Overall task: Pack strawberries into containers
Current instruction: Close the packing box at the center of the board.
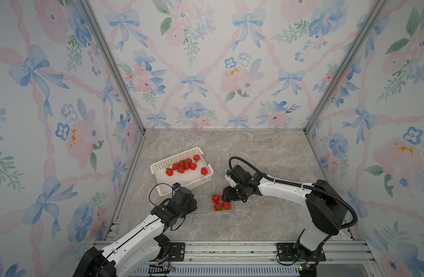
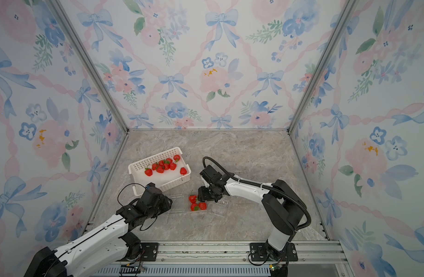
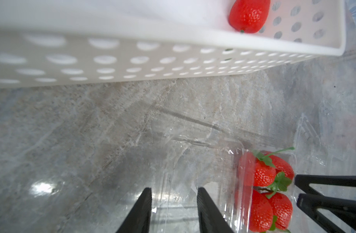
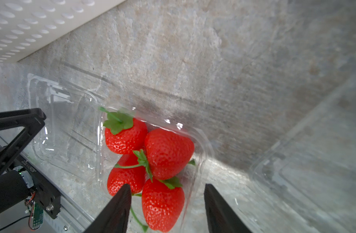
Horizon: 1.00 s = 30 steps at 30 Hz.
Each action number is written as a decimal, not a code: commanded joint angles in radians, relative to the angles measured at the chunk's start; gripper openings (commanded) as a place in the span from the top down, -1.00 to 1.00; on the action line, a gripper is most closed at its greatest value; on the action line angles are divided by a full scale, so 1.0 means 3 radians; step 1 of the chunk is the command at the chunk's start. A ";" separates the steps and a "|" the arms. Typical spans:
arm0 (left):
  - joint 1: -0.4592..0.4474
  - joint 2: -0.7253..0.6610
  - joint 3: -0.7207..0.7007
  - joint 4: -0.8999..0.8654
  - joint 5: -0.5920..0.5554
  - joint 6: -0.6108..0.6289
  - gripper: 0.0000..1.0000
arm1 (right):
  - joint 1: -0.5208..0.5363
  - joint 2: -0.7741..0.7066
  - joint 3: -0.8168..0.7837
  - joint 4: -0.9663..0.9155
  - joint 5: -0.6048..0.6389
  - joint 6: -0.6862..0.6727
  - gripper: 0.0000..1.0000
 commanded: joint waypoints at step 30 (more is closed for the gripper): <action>-0.0133 -0.0006 0.0426 0.0109 0.0111 0.0139 0.21 | -0.0142 -0.0096 -0.0261 0.0186 -0.0011 0.0191 -0.27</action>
